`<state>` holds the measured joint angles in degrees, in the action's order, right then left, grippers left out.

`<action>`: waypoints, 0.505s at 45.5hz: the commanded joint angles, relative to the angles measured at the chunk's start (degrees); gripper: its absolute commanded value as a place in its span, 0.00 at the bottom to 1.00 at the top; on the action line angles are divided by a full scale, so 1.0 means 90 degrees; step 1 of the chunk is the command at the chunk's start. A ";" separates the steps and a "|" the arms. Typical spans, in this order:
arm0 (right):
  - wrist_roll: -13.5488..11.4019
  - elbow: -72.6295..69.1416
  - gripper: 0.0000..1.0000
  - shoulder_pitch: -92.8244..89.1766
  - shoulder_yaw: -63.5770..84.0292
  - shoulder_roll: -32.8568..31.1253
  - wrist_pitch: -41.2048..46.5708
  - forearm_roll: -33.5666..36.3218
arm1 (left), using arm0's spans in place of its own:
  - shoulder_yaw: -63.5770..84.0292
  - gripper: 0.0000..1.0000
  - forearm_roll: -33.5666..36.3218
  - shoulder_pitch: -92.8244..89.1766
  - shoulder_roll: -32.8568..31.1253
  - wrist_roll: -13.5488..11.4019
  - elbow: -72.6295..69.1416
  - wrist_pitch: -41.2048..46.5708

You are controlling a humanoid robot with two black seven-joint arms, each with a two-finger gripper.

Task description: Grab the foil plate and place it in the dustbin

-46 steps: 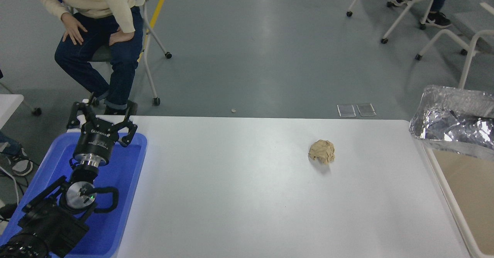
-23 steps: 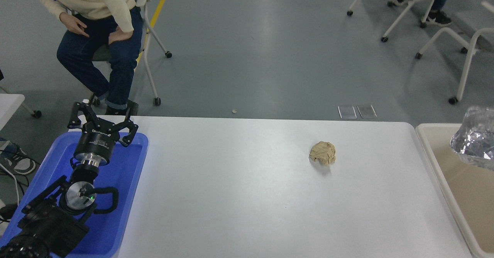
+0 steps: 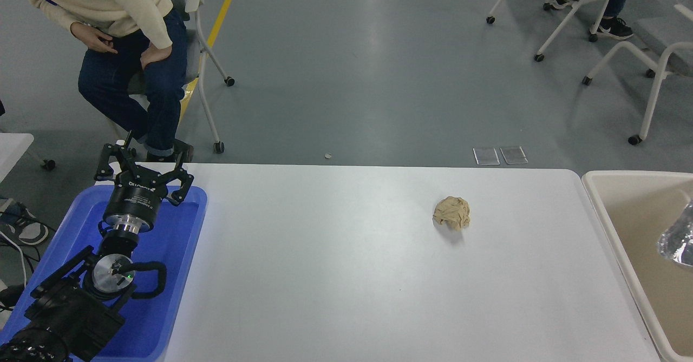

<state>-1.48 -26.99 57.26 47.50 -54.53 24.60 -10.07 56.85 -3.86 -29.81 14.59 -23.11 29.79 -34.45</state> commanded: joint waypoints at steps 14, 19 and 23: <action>-0.0235 0.1992 0.00 -0.1586 -0.0678 0.1547 -0.1463 -0.0356 | 0.0002 1.00 0.0000 -0.0009 0.0000 0.0000 0.0000 -0.0001; -0.0275 0.2188 0.00 -0.1772 -0.0678 0.1742 -0.1824 -0.0366 | 0.0002 1.00 -0.0010 0.0001 0.0000 0.0000 0.0000 -0.0001; -0.0275 0.2207 0.00 -0.1802 -0.0678 0.1811 -0.1971 -0.0366 | 0.0002 1.00 0.0000 0.0001 0.0000 0.0000 0.0000 -0.0001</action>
<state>-3.41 -12.30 44.82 41.91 -42.66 11.82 -12.50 56.87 -3.90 -29.80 14.59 -23.12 29.80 -34.46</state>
